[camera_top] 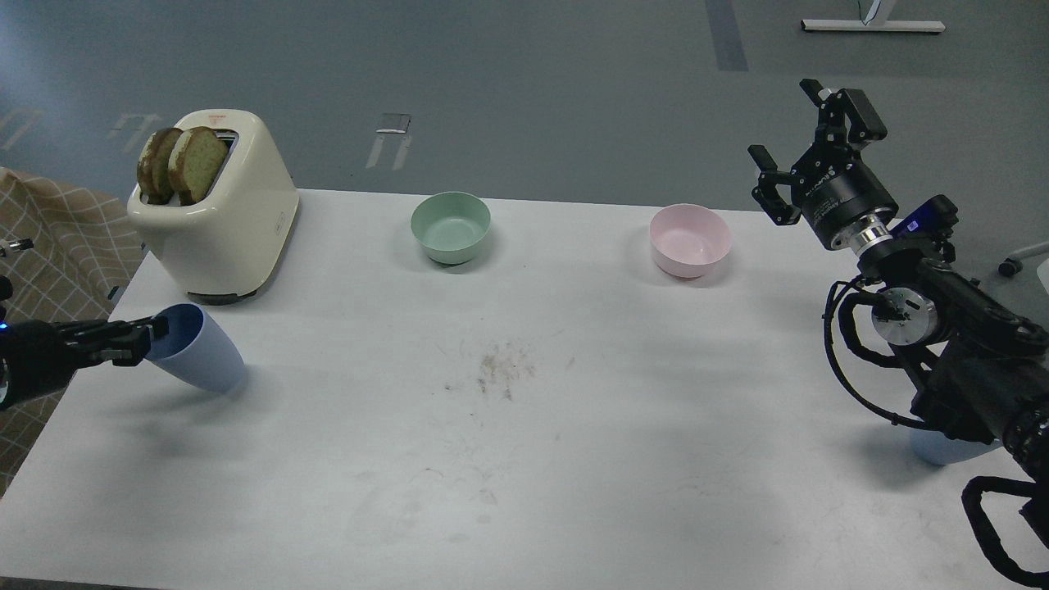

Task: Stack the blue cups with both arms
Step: 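Reach the left gripper down to the blue cup beside the toaster and grasp it, then lift the blue cup with the left gripper and set it upright mid-table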

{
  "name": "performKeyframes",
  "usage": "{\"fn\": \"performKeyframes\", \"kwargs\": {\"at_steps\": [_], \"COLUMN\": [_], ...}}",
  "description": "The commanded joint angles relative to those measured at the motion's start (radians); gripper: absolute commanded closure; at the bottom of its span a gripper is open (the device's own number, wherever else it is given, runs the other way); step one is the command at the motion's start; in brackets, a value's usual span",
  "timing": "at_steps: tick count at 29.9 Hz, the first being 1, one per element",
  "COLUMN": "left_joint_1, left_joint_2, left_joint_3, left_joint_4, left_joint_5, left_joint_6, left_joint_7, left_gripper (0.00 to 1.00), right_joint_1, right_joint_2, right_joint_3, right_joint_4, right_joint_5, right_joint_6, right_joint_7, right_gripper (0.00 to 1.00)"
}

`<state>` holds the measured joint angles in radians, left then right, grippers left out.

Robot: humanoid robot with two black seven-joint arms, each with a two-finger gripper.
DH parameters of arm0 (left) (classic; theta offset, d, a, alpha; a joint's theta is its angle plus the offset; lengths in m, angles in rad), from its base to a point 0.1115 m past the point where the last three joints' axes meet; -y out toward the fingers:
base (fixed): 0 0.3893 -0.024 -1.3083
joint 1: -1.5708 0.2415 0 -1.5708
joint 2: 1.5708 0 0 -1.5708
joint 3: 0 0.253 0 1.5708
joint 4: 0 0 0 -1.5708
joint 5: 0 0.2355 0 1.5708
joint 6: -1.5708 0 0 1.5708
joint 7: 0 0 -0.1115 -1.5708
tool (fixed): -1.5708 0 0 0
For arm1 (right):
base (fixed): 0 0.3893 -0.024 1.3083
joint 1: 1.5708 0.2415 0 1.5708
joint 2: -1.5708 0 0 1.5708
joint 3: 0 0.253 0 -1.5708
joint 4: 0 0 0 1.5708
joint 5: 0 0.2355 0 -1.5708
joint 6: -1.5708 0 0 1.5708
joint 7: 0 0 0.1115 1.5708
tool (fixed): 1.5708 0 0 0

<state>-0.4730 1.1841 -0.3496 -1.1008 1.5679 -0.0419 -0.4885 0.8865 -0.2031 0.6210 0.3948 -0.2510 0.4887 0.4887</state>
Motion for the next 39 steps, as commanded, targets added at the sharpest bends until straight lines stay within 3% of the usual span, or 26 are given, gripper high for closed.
{"fn": "performKeyframes", "kwargs": {"at_steps": [1, 10, 13, 17, 29, 39], "left_joint_1": [-0.012, -0.231, -0.315, -0.441, -0.526, -0.532], "left_joint_2": [0.005, 0.019, -0.017, -0.170, -0.541, -0.722], "left_joint_3": [-0.006, -0.003, -0.003, 0.001, 0.009, 0.035], "left_joint_4": [-0.023, -0.154, -0.180, -0.186, -0.172, -0.134], "left_joint_5": [0.027, 0.110, 0.145, 0.168, 0.322, 0.534], "left_joint_6": [0.011, -0.002, -0.071, -0.189, -0.348, -0.408], "left_joint_7": [0.000, 0.000, 0.000, 0.000, 0.000, 0.000], "left_gripper": [1.00, 1.00, 1.00, 1.00, 1.00, 1.00], "right_joint_1": [0.005, 0.124, 0.176, 0.290, 0.428, 0.411], "right_joint_2": [-0.004, -0.053, -0.055, -0.052, -0.045, -0.044], "right_joint_3": [0.000, -0.009, -0.015, -0.104, -0.199, -0.199], "right_joint_4": [0.001, 0.032, 0.027, 0.021, 0.010, 0.012], "right_joint_5": [0.001, -0.002, -0.002, -0.001, 0.002, 0.002], "right_joint_6": [0.000, 0.000, 0.000, 0.000, 0.000, 0.000], "right_joint_7": [0.000, 0.000, 0.000, 0.000, 0.000, 0.000], "right_gripper": [0.00, 0.00, 0.00, 0.00, 0.00, 0.00]}}
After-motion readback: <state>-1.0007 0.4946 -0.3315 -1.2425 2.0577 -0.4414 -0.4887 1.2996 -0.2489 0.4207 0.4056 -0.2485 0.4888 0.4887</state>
